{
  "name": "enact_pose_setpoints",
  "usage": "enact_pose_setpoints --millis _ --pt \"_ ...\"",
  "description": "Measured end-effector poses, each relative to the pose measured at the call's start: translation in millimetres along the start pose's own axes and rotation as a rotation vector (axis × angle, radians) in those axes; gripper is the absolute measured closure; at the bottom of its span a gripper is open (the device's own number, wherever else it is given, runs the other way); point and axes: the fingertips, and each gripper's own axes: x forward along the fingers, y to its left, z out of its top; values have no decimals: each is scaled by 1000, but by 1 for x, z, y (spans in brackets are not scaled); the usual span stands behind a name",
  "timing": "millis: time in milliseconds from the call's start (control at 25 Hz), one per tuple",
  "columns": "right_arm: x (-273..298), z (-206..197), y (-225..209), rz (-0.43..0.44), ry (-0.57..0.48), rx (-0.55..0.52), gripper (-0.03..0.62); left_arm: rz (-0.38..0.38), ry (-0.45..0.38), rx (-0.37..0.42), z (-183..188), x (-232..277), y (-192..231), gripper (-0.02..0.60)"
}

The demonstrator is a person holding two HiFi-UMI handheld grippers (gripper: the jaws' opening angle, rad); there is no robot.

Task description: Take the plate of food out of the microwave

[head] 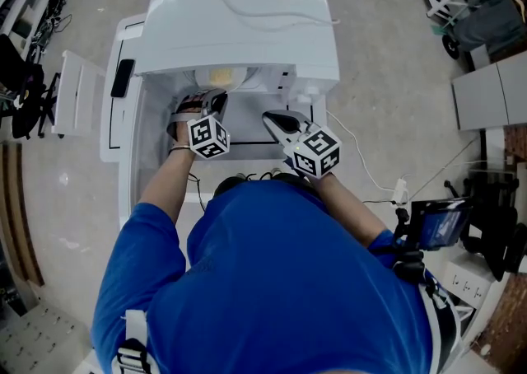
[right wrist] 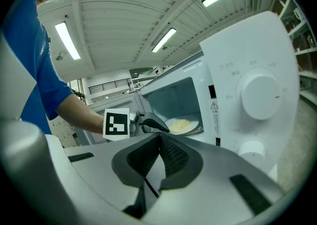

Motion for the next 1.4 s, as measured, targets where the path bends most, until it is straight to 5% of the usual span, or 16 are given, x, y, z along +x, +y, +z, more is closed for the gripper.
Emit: enact_pose_setpoints --millis 360,560,640,880,1040,1240,1400 --pt "2 1 0 3 8 -7 592 -8 -17 -38 -1 -1 -4 545" --pt "3 2 0 5 10 -12 592 35 -77 -173 5 -9 4 543" --pt "5 3 0 7 10 -14 592 79 -112 -325 3 -17 13 541" --pt "9 3 4 25 20 -24 592 156 -221 -1060 -23 -36 29 465" --pt "12 2 7 36 30 -33 592 156 -265 -1429 -43 -34 25 429" --pt "11 2 10 35 36 -36 592 146 -335 -1740 -54 -31 27 403" --pt "10 1 10 26 35 -35 592 144 -376 -1880 -56 -28 29 399"
